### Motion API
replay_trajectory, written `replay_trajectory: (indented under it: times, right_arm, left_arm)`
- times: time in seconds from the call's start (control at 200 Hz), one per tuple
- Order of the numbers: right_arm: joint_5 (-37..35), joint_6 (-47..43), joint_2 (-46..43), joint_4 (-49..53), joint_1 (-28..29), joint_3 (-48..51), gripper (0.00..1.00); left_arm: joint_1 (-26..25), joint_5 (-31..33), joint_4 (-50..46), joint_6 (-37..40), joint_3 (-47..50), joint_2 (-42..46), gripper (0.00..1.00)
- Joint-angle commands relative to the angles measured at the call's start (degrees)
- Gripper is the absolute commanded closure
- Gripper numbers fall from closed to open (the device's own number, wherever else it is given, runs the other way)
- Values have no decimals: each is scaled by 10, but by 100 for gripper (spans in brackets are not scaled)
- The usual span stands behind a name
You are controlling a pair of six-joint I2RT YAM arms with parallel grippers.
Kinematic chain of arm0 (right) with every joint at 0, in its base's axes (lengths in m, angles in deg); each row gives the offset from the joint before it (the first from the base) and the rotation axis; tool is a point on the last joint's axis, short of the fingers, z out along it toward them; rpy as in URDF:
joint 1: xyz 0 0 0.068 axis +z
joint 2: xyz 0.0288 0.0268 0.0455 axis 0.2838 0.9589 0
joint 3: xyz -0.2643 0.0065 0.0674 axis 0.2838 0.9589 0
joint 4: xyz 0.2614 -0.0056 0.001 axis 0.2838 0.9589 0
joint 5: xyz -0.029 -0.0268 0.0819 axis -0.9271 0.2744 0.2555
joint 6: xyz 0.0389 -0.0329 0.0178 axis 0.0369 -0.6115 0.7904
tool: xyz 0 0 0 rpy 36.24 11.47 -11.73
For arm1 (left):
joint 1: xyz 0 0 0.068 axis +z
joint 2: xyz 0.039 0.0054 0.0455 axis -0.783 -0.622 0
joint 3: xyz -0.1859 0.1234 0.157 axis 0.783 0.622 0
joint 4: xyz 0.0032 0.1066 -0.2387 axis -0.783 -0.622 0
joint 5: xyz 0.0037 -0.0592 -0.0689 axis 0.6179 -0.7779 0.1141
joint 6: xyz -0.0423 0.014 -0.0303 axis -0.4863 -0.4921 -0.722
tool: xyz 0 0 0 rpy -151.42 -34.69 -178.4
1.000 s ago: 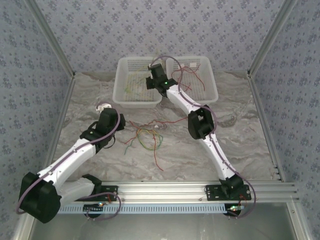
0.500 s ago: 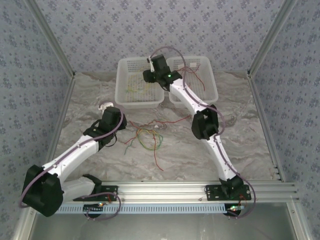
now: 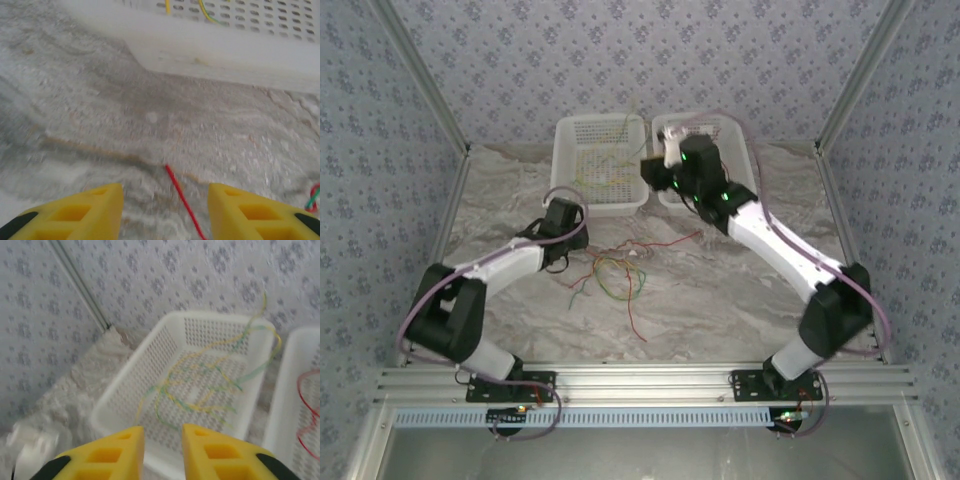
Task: Untangle the cables
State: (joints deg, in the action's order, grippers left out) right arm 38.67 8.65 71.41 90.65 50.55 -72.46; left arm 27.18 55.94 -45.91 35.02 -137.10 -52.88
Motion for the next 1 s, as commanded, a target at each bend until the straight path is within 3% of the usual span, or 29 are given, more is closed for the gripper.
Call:
replay_trajectory:
  times: [0.0,0.19,0.4,0.56,0.725,0.994]
  right_arm:
    - [-36,21,-65,-86,6,151,74]
    - [-19,52,-128,-105,28,318,72]
    - [75,70,-60,-140,66,350,66]
    - [126,66,5,-125,93,296,55]
    - [154,78,78,-78,95,231,48]
    - [143,83,153,-28,108,181,46]
  left_arm:
    - [15,-16,36,19,-57,-44,52]
    - [32,-19,20,39,-121,-121,52]
    - [39,-3,34,52,-130,-145,52]
    - [47,-4,21,56,-144,-148,50]
    - [24,19,4,32,-77,-23,41]
    - [-28,104,-111,-20,84,269,37]
